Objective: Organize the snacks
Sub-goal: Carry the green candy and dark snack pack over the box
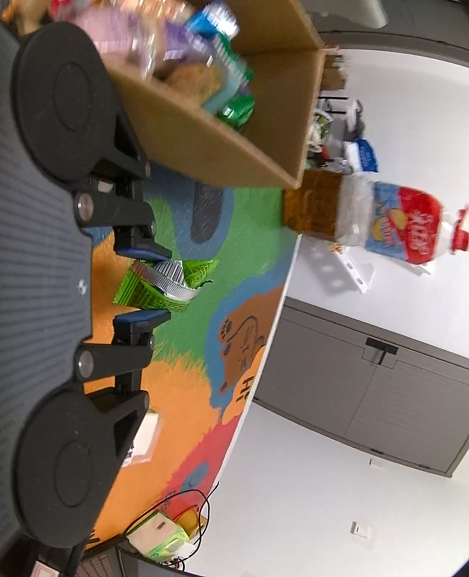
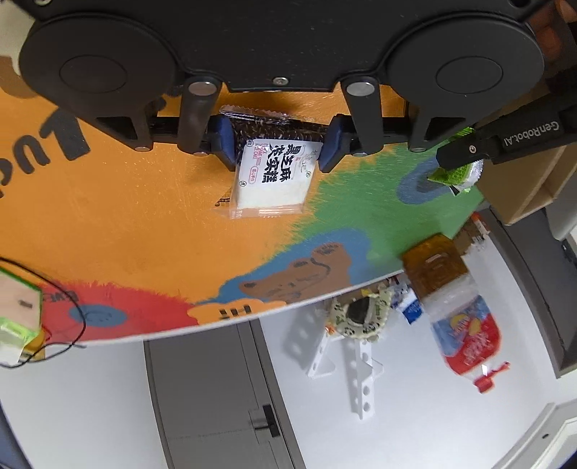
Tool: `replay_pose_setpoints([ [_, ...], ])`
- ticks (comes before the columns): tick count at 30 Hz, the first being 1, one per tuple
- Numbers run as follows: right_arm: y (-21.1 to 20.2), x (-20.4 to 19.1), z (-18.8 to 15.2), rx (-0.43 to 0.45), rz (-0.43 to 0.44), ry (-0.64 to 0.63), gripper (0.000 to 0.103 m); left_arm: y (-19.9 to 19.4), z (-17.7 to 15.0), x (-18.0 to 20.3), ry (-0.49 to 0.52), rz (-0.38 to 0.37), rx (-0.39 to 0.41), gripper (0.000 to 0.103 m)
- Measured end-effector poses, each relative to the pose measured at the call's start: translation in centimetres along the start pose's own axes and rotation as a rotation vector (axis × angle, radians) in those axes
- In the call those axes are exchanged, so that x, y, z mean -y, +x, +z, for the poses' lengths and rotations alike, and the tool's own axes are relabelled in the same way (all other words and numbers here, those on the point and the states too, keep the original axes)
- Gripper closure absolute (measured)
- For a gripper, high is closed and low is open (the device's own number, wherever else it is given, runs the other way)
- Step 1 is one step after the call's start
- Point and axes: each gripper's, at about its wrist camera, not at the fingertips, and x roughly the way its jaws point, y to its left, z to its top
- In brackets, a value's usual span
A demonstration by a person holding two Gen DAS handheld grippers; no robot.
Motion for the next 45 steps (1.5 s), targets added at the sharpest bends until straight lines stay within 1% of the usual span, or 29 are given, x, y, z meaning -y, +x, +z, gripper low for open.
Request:
replay_pose_setpoints([
  [4, -1.9, -1.3, 0.2, 0.033, 0.025, -0.002, 0.055, -2.5, 0.9, -0.3, 0.006, -0.033, 0.032, 0.076],
  [8, -3.7, -3.0, 0.7, 0.085, 0.068, -0.025, 0.055, -4.9, 1.7, -0.5, 0.018, -0.038, 0.101, 0.076],
  [11, -4.5, -4.1, 1.2, 0.107, 0.093, -0.033, 0.055, -6.3, 2.3, -1.0, 0.009, -0.05, 0.124, 0.076],
  [15, -5.3, -5.7, 1.4, 0.127, 0.129, -0.047, 0.055, -7.7, 2.9, -2.2, -0.003, -0.046, 0.144, 0.076],
  [20, -5.7, -8.1, 1.5, 0.134, 0.173, -0.076, 0.055, -8.6, 3.4, -3.9, -0.015, -0.026, 0.171, 0.076],
  [26, -5.7, -10.9, 1.2, 0.133, 0.213, -0.112, 0.055, -9.5, 3.8, -7.1, -0.048, 0.011, 0.177, 0.076],
  [30, -5.3, -12.6, 0.8, 0.139, 0.222, -0.128, 0.055, -10.0, 4.3, -9.6, -0.086, 0.026, 0.18, 0.076],
  [33, -4.8, -14.0, 0.5, 0.125, 0.231, -0.14, 0.055, -10.2, 4.6, -11.2, -0.106, 0.036, 0.179, 0.076],
  [40, -3.8, -16.5, -0.2, 0.105, 0.255, -0.178, 0.055, -9.3, 5.0, -14.4, -0.151, 0.061, 0.158, 0.076],
  [45, -3.3, -17.9, -0.3, 0.1, 0.277, -0.192, 0.055, -8.7, 4.7, -15.6, -0.167, 0.076, 0.136, 0.075],
])
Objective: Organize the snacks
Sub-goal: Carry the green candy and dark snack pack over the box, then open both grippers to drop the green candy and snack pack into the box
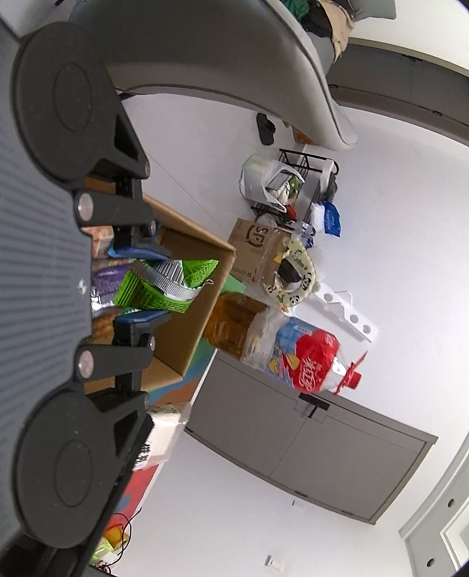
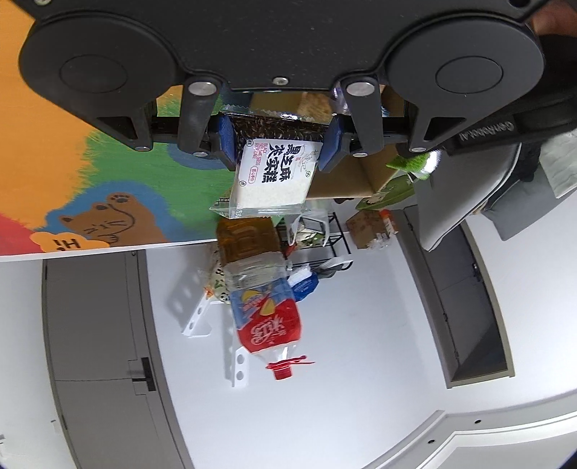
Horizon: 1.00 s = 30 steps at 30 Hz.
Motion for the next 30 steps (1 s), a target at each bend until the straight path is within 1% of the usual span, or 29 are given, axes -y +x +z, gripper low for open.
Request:
replay_pose_setpoints([
  [3, 0.7, -0.7, 0.2, -0.005, 0.012, -0.006, 0.055, 0.1, -0.2, -0.4, -0.008, 0.003, -0.012, 0.069],
  [7, 1.4, -1.6, 0.7, 0.002, 0.027, -0.018, 0.055, 0.4, -0.2, -0.9, -0.018, 0.008, -0.027, 0.065],
  [10, 1.9, -2.2, 1.1, 0.005, 0.038, -0.023, 0.054, -0.1, 0.0, -1.2, -0.019, 0.008, -0.016, 0.059],
  [14, 2.8, -2.7, 1.5, -0.008, 0.068, -0.024, 0.053, -0.8, 0.3, -1.5, -0.023, 0.015, -0.002, 0.054],
  [15, 2.9, -2.7, 1.4, -0.007, 0.062, -0.019, 0.051, -0.9, 0.3, -1.6, -0.024, 0.017, -0.002, 0.054],
  [16, 2.8, -2.6, 1.4, -0.004, 0.044, -0.014, 0.046, -0.9, 0.4, -1.6, -0.022, 0.014, -0.002, 0.054],
  [17, 2.6, -2.4, 1.4, -0.001, 0.035, -0.009, 0.043, -1.0, 0.4, -1.6, -0.02, 0.01, -0.003, 0.054],
  [18, 2.4, -2.2, 1.3, 0.004, 0.038, -0.002, 0.037, -1.1, 0.3, -1.6, -0.015, 0.0, -0.003, 0.052],
  [19, 2.0, -1.9, 1.2, 0.008, 0.043, 0.006, 0.033, -1.2, 0.4, -1.5, -0.012, -0.003, -0.006, 0.047],
  [22, 1.2, -0.9, 1.0, 0.004, 0.021, 0.024, 0.03, -1.4, 0.3, -1.0, 0.0, -0.01, -0.003, 0.035],
  [23, 1.0, -0.6, 0.9, 0.003, 0.016, 0.028, 0.029, -1.4, 0.3, -0.9, 0.003, -0.016, -0.002, 0.034],
  [25, 0.3, 0.0, 0.8, -0.002, 0.011, 0.039, 0.023, -1.7, 0.2, -0.7, 0.006, -0.027, -0.002, 0.029],
  [30, -1.2, 1.1, 0.5, -0.009, 0.002, 0.043, 0.016, -2.2, 0.1, -0.1, 0.03, -0.037, -0.003, 0.024],
])
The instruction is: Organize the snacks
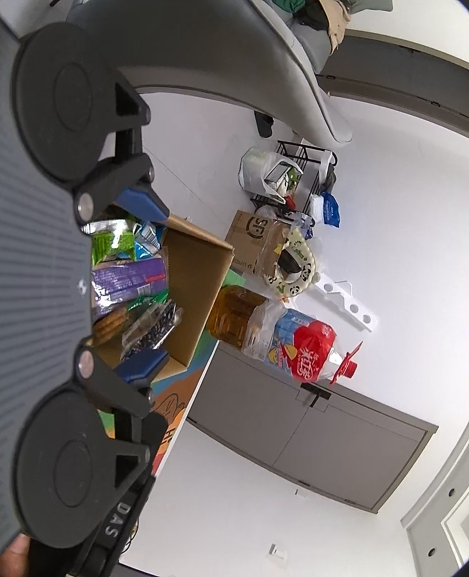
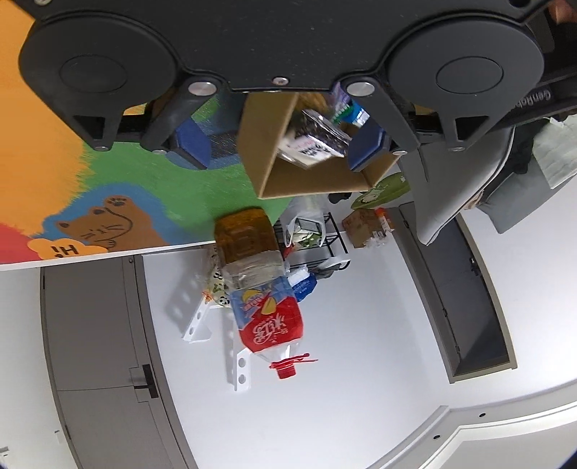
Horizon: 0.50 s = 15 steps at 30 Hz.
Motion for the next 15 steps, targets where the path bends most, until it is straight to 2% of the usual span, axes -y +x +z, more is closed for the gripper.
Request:
replay_pose_setpoints([
  [10, -3.2, 1.3, -0.1, 0.004, -0.016, 0.004, 0.004, -1.9, -0.2, 1.2, 0.063, -0.004, 0.013, 0.01],
  [15, -4.8, 1.7, -0.2, 0.009, -0.019, -0.006, 0.0, -2.6, -0.2, 1.5, 0.083, -0.001, -0.002, 0.006],
])
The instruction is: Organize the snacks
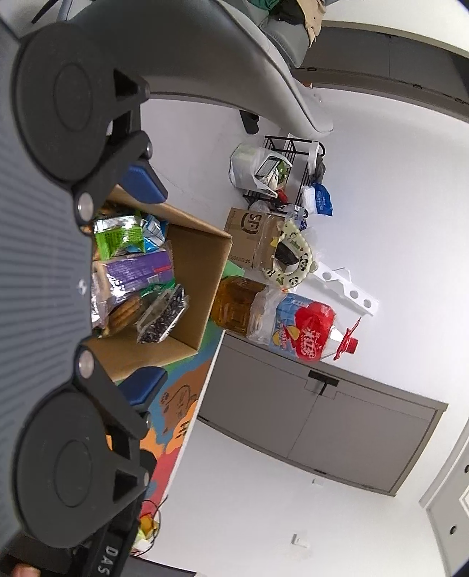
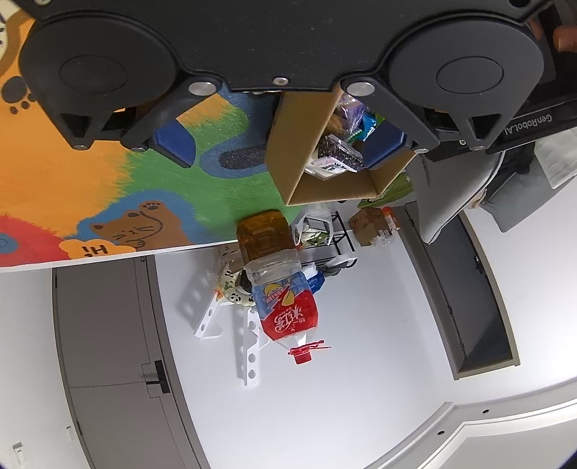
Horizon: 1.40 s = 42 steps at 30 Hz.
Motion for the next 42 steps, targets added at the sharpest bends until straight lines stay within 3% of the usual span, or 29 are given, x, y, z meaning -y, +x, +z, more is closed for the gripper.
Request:
replay_pose_setpoints([
  [23, -5.3, 1.0, -0.5, -0.034, 0.023, -0.023, 0.0, -3.7, -0.3, 2.5, 0.111, -0.025, -0.039, 0.001],
  [42, -10.8, 1.4, -0.8, -0.025, -0.024, -0.055, 0.0, -8.1, -1.0, 3.9, 0.185, -0.067, -0.047, 0.001],
])
